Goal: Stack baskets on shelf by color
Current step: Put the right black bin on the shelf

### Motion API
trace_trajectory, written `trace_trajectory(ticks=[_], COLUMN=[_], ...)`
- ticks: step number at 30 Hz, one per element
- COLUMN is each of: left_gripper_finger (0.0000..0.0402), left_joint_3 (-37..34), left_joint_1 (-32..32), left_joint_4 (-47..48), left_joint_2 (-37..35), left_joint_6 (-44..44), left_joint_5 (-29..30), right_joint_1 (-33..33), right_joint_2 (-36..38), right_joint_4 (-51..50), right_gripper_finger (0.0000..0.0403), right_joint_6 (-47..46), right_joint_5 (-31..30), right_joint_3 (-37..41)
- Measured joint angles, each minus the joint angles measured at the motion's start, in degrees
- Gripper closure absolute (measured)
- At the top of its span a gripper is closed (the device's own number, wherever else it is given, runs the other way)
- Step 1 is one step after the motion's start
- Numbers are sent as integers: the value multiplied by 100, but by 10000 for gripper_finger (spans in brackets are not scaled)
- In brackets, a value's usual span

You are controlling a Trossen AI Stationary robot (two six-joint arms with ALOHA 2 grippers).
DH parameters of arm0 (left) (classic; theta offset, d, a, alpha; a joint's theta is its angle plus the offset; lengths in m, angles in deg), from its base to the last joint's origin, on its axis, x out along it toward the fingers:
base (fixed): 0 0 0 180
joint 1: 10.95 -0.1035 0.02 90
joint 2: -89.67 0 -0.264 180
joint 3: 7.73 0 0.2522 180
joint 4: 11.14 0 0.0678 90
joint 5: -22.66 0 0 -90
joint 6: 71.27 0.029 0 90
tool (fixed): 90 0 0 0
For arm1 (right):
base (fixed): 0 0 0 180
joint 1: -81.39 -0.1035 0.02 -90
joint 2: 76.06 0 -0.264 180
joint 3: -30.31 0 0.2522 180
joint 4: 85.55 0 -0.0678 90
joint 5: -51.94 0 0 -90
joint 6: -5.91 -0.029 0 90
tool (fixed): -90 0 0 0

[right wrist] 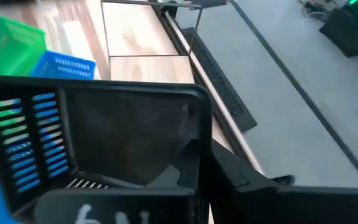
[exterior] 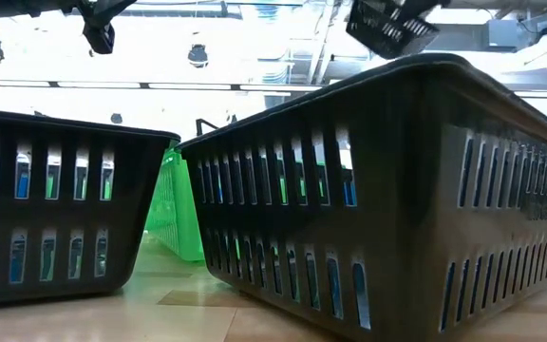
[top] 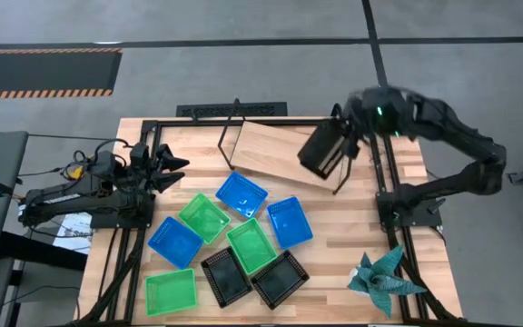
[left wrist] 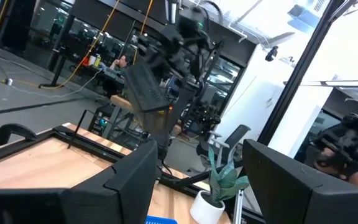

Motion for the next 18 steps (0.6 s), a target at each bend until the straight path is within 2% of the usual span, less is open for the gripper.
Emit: trace_trajectory(ticks=[4,7,14,18], left_gripper_finger=[175,175,175,175], left_joint_3=[0,0,0,0], left_joint_1=[0,0,0,0], left_joint_4=[2,1,1,1], left_joint_2=[0,0,0,0], left_joint_6=[176,189,196,199], left_joint_5=[-5,-4,31,37], right_joint_1=[942,1405,2065,2414], right_joint_2=[-588,-1065,-2127,-2729], right_joint_4=[-3,-71,-585,-902], right_gripper_finger=[354,354,363,365], right_joint_6=[928,1501,2416,2528], right_joint_5=[977,1529,2469,2593], right_joint_3=[-341,-486,-520,-524])
